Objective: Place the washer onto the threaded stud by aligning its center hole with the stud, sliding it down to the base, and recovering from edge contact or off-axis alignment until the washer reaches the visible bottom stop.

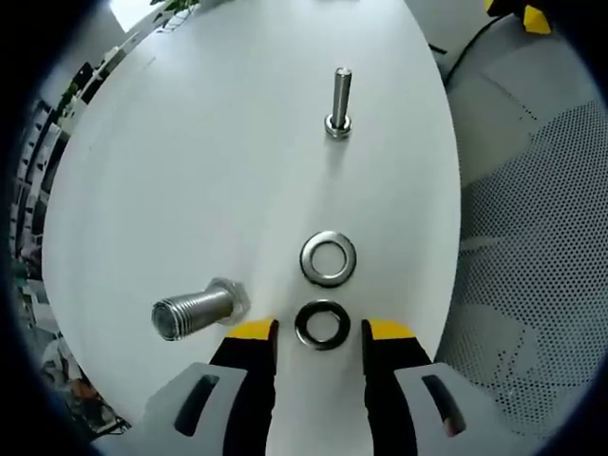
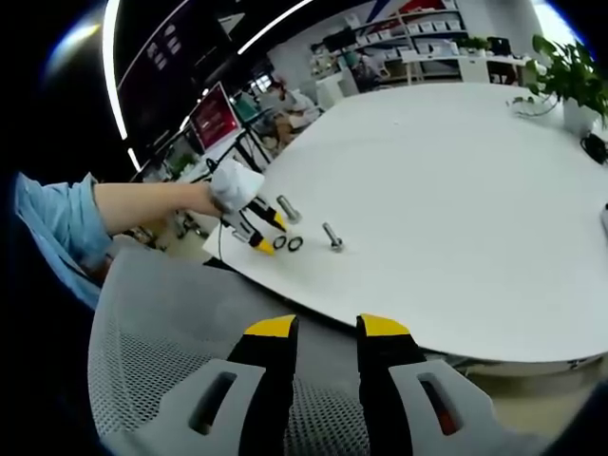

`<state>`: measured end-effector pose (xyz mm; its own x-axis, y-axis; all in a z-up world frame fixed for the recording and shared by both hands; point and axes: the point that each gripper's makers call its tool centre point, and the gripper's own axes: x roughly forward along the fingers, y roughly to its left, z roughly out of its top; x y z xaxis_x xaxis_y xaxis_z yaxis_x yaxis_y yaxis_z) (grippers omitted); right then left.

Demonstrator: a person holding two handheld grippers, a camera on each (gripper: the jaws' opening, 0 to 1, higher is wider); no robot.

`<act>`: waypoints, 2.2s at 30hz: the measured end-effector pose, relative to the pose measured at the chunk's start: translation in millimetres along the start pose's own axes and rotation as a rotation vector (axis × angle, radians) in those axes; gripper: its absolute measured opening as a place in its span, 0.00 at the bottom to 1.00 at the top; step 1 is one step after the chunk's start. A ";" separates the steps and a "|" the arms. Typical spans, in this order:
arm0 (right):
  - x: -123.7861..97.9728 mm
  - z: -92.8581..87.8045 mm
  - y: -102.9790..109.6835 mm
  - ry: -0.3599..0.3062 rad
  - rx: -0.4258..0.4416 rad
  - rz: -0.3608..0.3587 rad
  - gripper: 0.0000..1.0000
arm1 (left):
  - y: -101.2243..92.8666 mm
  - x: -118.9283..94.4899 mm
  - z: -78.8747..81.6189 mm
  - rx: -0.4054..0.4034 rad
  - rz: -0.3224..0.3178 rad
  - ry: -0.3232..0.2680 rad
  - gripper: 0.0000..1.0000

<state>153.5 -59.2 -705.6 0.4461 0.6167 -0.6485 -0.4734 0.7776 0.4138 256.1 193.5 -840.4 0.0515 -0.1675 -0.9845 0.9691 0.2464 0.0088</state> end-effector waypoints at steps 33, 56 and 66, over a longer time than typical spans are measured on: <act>-0.2 1.7 2.2 -0.012 0.001 0.012 0.27 | 19.0 -25.1 7.3 -0.031 0.210 -0.133 0.18; -0.5 2.1 2.5 -0.017 0.002 0.017 0.27 | 59.4 -73.7 15.2 -0.093 0.298 -0.222 0.18; -1.2 2.4 2.3 -0.023 0.010 0.016 0.27 | 67.4 -69.1 28.5 -0.074 0.285 -0.205 0.18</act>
<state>153.7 -57.8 -702.3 0.4563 0.6317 -0.6266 -0.4729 0.7687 0.4306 324.7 194.5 -766.7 0.3716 -0.2685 -0.8887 0.8891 0.3784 0.2574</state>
